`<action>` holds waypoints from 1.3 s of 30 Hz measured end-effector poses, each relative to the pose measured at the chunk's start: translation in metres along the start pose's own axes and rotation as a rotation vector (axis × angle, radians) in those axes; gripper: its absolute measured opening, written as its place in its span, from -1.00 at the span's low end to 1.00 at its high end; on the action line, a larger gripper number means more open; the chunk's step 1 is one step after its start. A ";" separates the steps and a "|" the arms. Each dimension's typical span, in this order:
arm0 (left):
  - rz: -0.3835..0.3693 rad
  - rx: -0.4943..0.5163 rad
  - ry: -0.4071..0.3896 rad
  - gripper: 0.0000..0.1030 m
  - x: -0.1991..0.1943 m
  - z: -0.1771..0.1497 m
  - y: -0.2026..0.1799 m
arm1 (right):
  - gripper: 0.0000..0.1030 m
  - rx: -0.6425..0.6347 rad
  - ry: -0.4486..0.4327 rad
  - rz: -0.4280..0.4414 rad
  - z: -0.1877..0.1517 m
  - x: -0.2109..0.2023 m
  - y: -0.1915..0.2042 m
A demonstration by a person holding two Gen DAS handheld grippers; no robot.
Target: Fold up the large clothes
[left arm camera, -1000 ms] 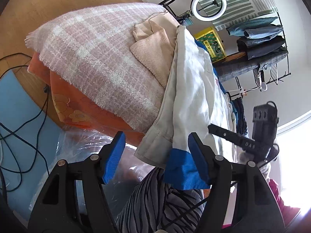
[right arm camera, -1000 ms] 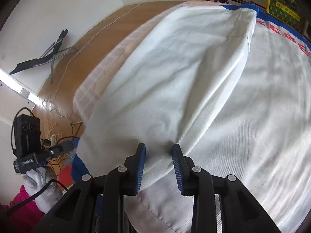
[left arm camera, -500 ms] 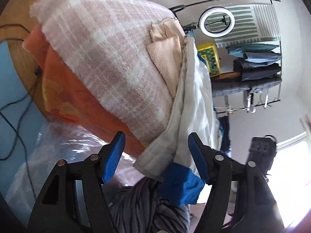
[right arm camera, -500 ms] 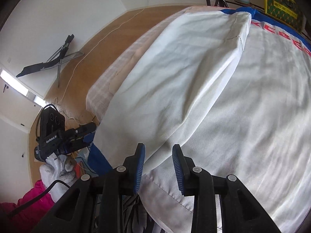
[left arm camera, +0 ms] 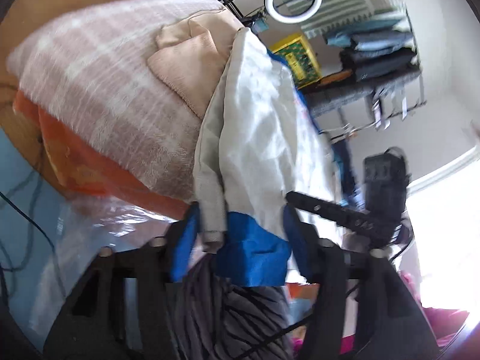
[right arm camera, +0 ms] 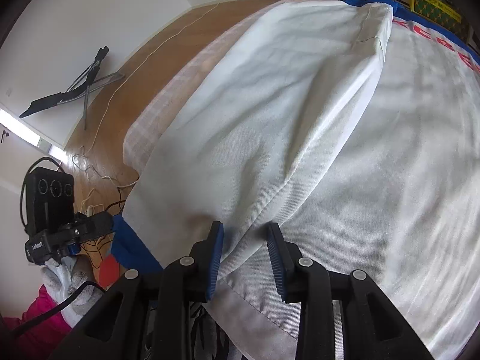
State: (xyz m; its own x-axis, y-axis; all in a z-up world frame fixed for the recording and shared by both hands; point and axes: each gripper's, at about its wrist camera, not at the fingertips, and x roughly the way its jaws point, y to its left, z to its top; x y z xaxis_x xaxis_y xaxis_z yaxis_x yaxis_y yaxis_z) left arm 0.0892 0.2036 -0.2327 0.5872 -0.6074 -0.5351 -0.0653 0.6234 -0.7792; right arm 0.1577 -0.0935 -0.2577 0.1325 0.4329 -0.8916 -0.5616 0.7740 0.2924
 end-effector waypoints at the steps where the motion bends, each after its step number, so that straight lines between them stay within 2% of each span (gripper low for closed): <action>1: 0.042 0.025 0.007 -0.47 0.003 0.000 -0.006 | -0.36 0.001 0.001 0.002 0.001 0.001 0.000; 3: 0.055 0.048 -0.007 -0.64 0.004 0.000 -0.015 | -0.33 -0.008 0.010 0.002 0.004 0.002 0.002; 7: 0.024 0.078 -0.043 -0.72 -0.004 -0.002 -0.028 | -0.31 -0.039 0.011 -0.008 0.013 -0.007 0.008; 8: 0.025 0.098 -0.050 -0.73 -0.006 -0.002 -0.033 | -0.19 -0.040 -0.003 -0.007 0.018 -0.011 0.009; 9: 0.035 0.126 -0.055 -0.74 -0.009 -0.003 -0.039 | 0.03 -0.037 -0.019 -0.011 0.023 -0.017 0.008; 11: 0.058 0.167 -0.056 -0.74 -0.007 -0.004 -0.052 | 0.35 -0.027 -0.056 -0.020 0.038 -0.027 0.009; 15: 0.063 0.218 -0.055 -0.75 -0.008 -0.004 -0.071 | 0.36 -0.018 -0.098 -0.024 0.082 -0.033 0.016; 19: 0.067 0.253 -0.057 -0.75 -0.005 -0.002 -0.084 | 0.38 -0.022 -0.077 -0.031 0.128 -0.020 0.032; 23: 0.060 0.265 -0.053 -0.76 -0.005 0.000 -0.088 | 0.38 -0.053 -0.032 -0.123 0.167 0.008 0.053; 27: 0.063 0.286 -0.045 -0.76 -0.002 0.001 -0.094 | 0.37 -0.058 0.030 -0.199 0.185 0.037 0.059; 32: 0.063 0.307 -0.031 -0.77 0.000 0.000 -0.100 | 0.37 -0.046 0.073 -0.282 0.192 0.064 0.056; 34: 0.068 0.322 -0.028 -0.77 0.001 0.000 -0.103 | 0.33 -0.042 0.090 -0.310 0.193 0.069 0.051; 39: 0.083 0.360 -0.012 -0.78 0.004 -0.002 -0.110 | -0.44 -0.025 0.124 -0.348 0.192 0.075 0.039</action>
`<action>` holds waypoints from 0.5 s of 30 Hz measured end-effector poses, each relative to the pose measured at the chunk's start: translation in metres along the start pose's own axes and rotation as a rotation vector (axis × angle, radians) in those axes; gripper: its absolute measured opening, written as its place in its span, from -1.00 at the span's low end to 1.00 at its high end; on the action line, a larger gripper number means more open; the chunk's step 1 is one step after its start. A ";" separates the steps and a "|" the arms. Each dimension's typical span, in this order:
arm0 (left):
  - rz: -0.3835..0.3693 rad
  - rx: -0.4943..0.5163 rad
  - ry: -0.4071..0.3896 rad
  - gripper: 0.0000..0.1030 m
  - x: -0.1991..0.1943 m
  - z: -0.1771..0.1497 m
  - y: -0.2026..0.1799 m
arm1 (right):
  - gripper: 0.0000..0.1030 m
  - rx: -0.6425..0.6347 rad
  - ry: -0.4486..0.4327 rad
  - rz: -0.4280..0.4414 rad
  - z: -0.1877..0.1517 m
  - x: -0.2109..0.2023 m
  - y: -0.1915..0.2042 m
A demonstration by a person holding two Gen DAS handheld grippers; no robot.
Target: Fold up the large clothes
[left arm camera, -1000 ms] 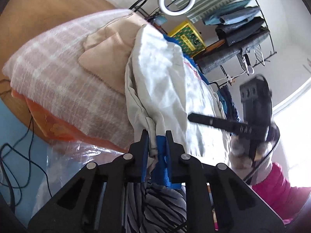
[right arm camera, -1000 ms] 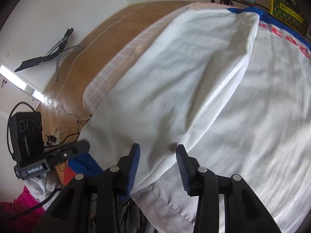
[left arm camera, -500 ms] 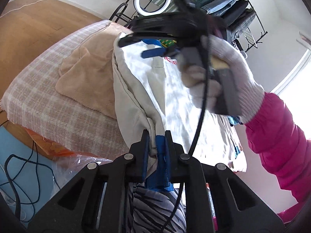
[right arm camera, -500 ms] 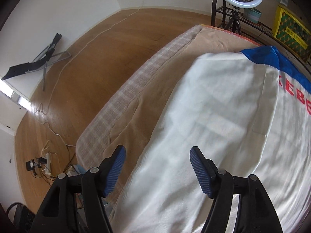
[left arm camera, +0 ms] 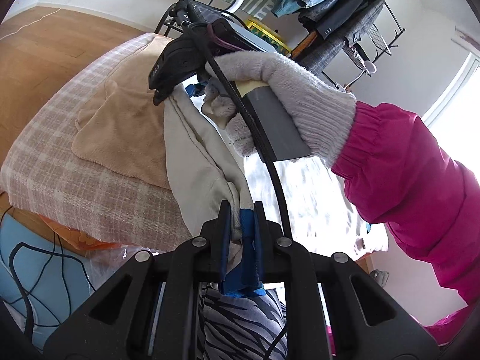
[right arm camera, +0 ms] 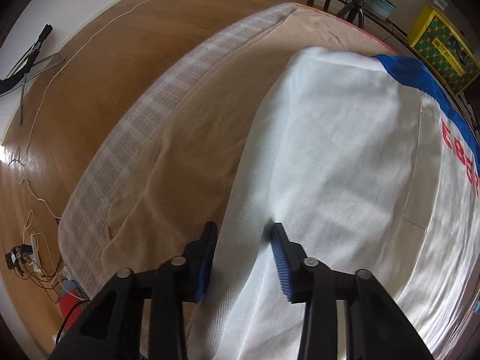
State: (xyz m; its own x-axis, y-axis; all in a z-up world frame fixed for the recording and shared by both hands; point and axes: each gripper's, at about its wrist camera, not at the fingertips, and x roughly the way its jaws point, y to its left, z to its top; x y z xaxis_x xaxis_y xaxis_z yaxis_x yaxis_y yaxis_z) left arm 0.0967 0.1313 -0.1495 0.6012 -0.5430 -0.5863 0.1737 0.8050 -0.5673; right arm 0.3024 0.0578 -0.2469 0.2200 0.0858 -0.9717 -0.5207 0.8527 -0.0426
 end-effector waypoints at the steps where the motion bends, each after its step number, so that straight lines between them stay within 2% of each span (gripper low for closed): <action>1: 0.002 0.010 0.004 -0.78 0.001 0.000 -0.002 | -0.53 0.007 -0.007 0.009 -0.001 -0.001 -0.003; 3: 0.005 0.028 0.010 -0.78 0.002 0.002 -0.008 | -0.88 0.026 -0.025 0.029 -0.006 -0.004 -0.013; 5: 0.009 0.053 0.011 -0.78 0.002 0.003 -0.015 | -0.96 0.065 -0.052 0.090 -0.011 -0.012 -0.026; 9: -0.002 0.100 0.014 -0.78 0.006 0.006 -0.033 | -0.98 0.147 -0.128 0.234 -0.022 -0.031 -0.056; 15: -0.006 0.208 0.044 -0.79 0.014 0.002 -0.066 | -0.98 0.303 -0.268 0.436 -0.058 -0.057 -0.119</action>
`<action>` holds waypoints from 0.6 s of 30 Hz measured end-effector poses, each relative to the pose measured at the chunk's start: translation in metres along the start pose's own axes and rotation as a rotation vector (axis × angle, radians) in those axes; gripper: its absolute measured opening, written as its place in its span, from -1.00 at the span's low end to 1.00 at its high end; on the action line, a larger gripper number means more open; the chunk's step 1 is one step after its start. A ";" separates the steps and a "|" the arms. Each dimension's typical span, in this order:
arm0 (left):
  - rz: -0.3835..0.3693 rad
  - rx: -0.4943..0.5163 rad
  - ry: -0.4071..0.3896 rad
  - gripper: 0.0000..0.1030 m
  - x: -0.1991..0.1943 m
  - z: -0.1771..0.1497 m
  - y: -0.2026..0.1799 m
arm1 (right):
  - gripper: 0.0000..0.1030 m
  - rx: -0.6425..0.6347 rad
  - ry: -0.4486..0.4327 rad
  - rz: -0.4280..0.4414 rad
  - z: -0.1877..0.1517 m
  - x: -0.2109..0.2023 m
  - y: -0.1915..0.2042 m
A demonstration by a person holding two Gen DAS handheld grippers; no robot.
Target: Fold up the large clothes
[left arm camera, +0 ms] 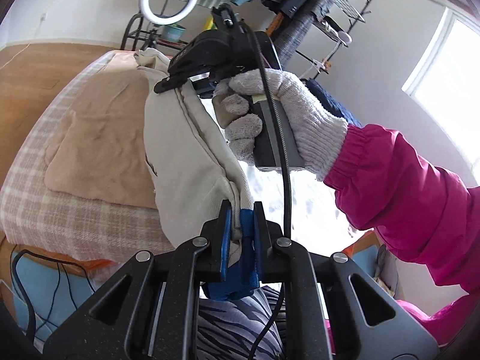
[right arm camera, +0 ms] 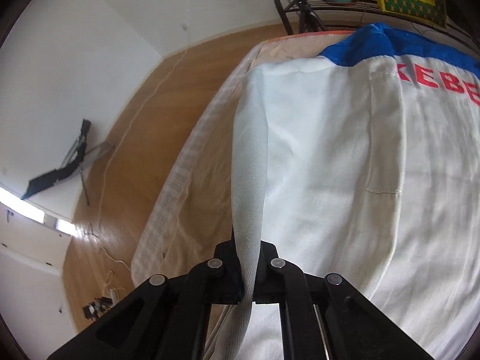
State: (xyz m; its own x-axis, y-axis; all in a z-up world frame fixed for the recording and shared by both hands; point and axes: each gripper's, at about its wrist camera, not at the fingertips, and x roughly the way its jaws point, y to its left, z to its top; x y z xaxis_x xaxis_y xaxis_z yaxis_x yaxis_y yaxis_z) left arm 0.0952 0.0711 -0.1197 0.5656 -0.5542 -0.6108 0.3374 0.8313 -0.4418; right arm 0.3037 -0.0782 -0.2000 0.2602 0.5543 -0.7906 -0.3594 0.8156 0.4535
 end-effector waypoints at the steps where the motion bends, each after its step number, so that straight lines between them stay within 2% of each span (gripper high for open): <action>1: -0.004 0.017 0.008 -0.79 0.002 0.000 -0.006 | -0.98 0.032 -0.022 0.030 -0.002 -0.009 -0.011; 8: -0.028 0.103 0.085 -0.79 0.025 -0.002 -0.039 | -0.99 0.266 -0.198 0.234 -0.039 -0.061 -0.098; 12: -0.028 0.134 0.136 -0.79 0.042 -0.009 -0.054 | -0.99 0.436 -0.220 0.302 -0.072 -0.063 -0.153; 15: -0.036 0.132 0.181 -0.80 0.058 -0.013 -0.054 | -0.98 0.482 -0.184 0.266 -0.082 -0.057 -0.176; 18: -0.032 0.146 0.210 -0.80 0.068 -0.020 -0.057 | -0.92 0.438 -0.134 0.179 -0.078 -0.053 -0.175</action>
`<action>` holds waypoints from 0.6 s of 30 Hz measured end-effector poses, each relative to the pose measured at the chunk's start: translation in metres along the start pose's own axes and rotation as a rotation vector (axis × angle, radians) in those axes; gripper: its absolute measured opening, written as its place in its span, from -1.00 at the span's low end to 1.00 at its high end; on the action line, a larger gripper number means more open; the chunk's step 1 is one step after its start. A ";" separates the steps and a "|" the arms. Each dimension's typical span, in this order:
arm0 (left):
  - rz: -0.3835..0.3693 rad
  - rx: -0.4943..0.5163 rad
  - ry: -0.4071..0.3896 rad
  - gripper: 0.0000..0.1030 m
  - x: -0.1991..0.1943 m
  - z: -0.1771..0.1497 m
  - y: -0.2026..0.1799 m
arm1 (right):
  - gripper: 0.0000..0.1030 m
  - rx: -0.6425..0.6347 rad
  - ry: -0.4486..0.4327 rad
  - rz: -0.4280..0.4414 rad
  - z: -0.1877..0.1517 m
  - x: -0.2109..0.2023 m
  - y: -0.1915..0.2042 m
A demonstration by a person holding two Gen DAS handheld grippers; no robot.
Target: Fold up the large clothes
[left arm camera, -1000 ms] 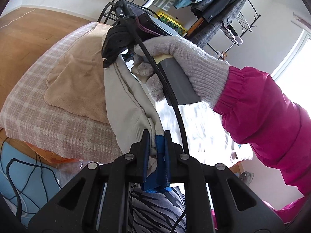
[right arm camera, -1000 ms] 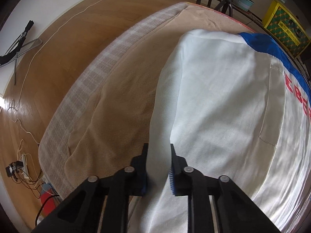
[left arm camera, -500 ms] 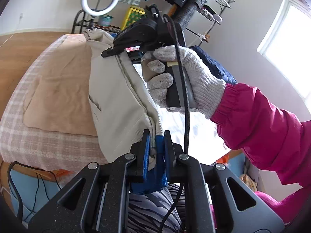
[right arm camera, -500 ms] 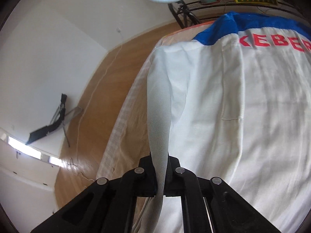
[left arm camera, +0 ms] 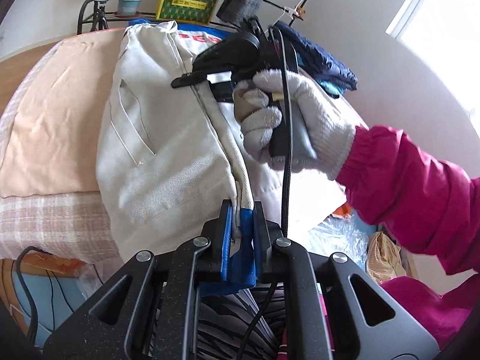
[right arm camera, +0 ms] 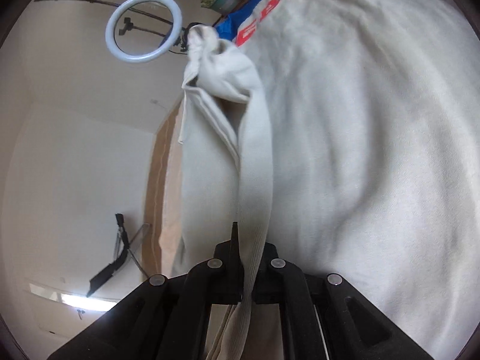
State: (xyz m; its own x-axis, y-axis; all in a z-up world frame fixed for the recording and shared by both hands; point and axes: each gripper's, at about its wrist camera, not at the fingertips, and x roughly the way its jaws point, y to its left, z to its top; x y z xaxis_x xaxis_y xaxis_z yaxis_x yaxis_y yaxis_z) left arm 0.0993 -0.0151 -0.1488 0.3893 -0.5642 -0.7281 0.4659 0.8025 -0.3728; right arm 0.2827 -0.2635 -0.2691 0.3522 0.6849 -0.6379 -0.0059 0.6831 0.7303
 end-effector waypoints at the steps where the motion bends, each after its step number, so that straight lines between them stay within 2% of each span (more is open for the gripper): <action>1: 0.003 0.005 0.007 -0.80 0.003 -0.002 -0.002 | -0.87 -0.026 0.011 -0.025 0.002 0.000 0.003; 2: 0.003 0.004 0.010 -0.80 0.005 -0.002 -0.004 | -0.82 -0.060 0.014 -0.045 0.006 0.002 0.009; 4: -0.002 -0.007 0.012 -0.80 0.007 -0.002 -0.005 | -0.41 -0.133 0.004 -0.072 0.016 -0.005 0.020; 6: -0.006 -0.018 0.012 -0.80 0.010 0.002 -0.004 | 0.33 -0.189 -0.027 -0.085 0.027 -0.015 0.031; 8: -0.006 -0.020 0.017 -0.80 0.011 0.003 -0.004 | 0.45 -0.219 -0.059 -0.095 0.046 -0.018 0.037; 12: -0.009 -0.027 0.028 -0.80 0.011 0.005 -0.002 | 0.45 -0.229 -0.116 -0.192 0.094 -0.013 0.046; 18: -0.018 -0.039 0.050 -0.80 0.018 0.008 -0.001 | 0.45 -0.230 -0.107 -0.194 0.145 0.014 0.053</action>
State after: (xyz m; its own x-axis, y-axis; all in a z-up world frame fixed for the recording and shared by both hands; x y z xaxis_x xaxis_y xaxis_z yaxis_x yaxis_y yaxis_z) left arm 0.1123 -0.0281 -0.1572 0.3406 -0.5689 -0.7485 0.4407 0.7999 -0.4074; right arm 0.4230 -0.2545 -0.2039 0.4634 0.5145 -0.7215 -0.1361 0.8459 0.5157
